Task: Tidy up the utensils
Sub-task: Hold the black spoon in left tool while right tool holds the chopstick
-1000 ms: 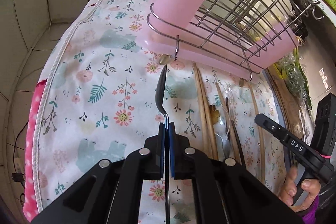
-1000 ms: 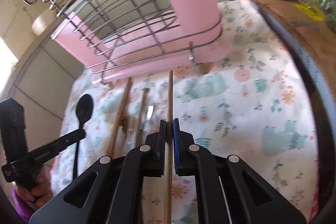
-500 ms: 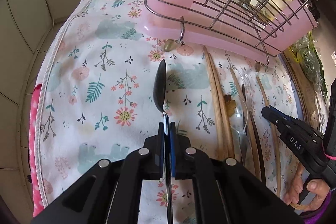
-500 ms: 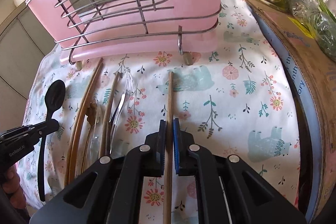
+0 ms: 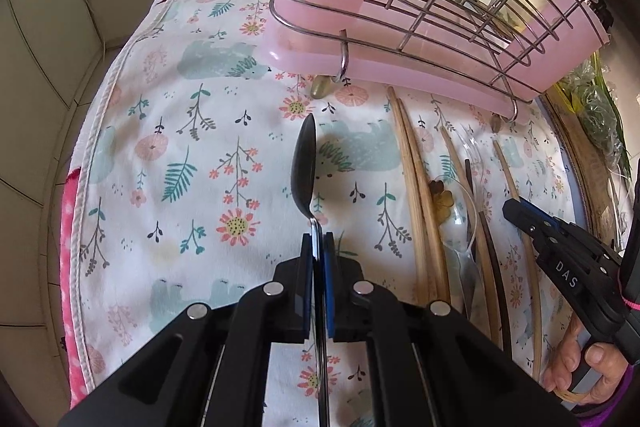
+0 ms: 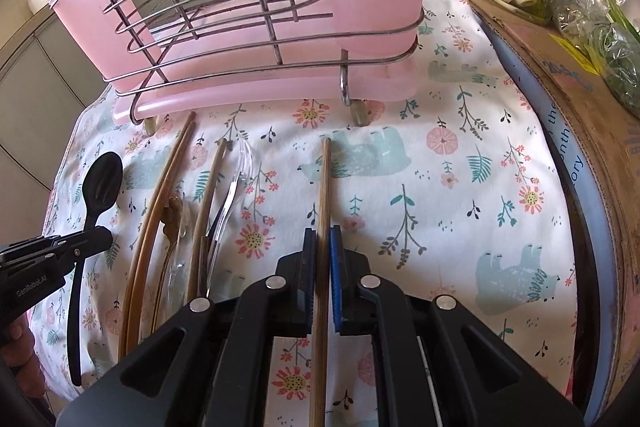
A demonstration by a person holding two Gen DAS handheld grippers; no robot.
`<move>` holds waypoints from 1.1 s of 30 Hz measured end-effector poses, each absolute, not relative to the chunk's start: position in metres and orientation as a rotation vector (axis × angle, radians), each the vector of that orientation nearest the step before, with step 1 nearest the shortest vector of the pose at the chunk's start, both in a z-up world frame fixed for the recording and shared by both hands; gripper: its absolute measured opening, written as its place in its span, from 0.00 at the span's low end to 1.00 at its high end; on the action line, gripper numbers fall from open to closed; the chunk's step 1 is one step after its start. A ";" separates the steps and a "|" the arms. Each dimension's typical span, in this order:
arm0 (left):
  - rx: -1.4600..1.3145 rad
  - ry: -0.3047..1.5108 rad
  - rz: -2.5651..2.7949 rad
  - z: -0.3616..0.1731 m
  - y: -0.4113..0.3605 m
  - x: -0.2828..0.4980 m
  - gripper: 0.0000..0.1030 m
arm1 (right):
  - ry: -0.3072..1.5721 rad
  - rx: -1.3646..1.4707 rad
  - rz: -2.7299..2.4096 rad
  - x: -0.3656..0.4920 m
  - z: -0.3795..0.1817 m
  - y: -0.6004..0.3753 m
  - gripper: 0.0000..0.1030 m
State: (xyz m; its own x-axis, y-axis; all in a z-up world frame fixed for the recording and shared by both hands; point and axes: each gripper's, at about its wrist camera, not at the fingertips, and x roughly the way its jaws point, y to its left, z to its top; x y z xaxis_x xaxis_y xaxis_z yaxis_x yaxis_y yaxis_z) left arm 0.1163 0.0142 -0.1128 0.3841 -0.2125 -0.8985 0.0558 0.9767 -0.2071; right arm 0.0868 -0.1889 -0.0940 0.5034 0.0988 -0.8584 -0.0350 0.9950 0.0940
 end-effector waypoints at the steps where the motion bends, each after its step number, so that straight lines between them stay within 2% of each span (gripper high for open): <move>1: -0.149 1.164 -0.171 -0.113 0.014 0.116 0.04 | 1.038 0.068 0.081 0.086 -0.094 -0.189 0.07; 33: -0.163 1.113 -0.183 -0.110 0.019 0.108 0.03 | 0.998 0.063 0.083 0.075 -0.086 -0.186 0.07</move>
